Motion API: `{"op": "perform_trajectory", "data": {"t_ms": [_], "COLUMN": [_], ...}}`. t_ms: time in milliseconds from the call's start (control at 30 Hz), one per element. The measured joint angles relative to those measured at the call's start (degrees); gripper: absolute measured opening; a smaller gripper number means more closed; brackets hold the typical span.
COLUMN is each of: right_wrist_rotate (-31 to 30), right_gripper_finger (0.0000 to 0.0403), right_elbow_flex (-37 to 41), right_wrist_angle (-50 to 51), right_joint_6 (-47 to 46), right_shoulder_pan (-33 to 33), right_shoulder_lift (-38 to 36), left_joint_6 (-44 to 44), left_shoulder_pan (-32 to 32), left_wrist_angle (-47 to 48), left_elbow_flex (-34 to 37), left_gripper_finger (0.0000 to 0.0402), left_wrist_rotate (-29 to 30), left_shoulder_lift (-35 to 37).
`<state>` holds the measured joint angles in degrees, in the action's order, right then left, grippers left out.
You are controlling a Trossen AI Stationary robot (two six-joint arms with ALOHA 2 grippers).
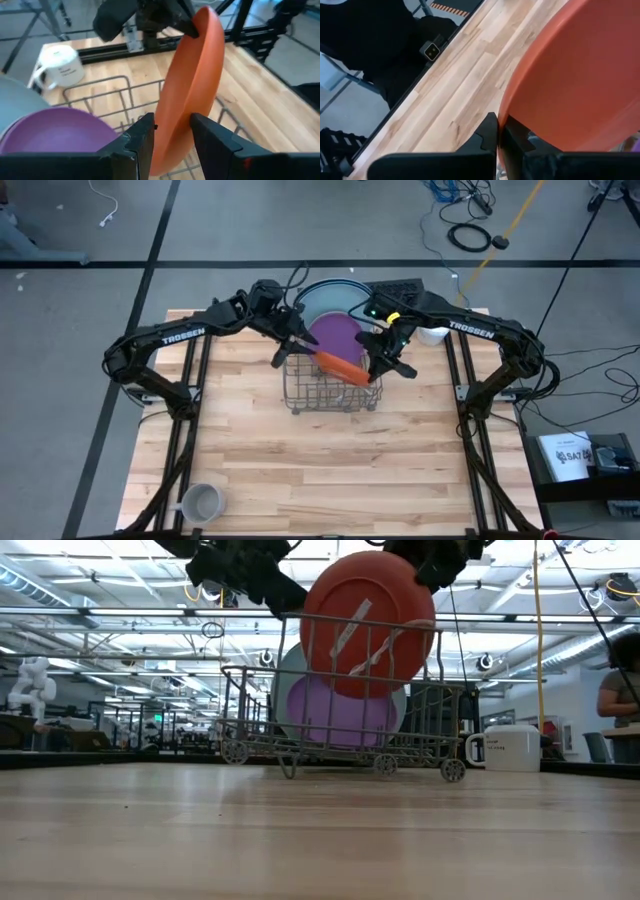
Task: Sort dishes
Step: Put the orange plate into the dish rack
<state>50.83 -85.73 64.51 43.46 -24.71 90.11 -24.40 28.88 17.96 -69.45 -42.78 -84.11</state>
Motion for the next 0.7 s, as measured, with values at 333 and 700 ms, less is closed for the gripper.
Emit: {"op": "perform_trajectory", "data": {"t_ms": [333, 700], "right_wrist_rotate": [0.5, 0.4], "right_gripper_finger": [0.0000, 0.0000], "right_elbow_flex": [0.0, 0.0], "right_wrist_angle": [-1.5, -4.0], "right_joint_6": [0.5, 0.2], "right_shoulder_pan": [0.1, 0.1], "right_shoulder_lift": [0.0, 0.0], "left_joint_6": [3.8, 2.0], "left_shoulder_pan": [0.9, -2.5], "left_wrist_angle": [-1.7, -0.7], "left_elbow_flex": [0.0, 0.0], "left_gripper_finger": [0.0135, 0.0132], "left_wrist_rotate": [-10.0, -5.7], "left_shoulder_lift": [1.8, 0.8]}}
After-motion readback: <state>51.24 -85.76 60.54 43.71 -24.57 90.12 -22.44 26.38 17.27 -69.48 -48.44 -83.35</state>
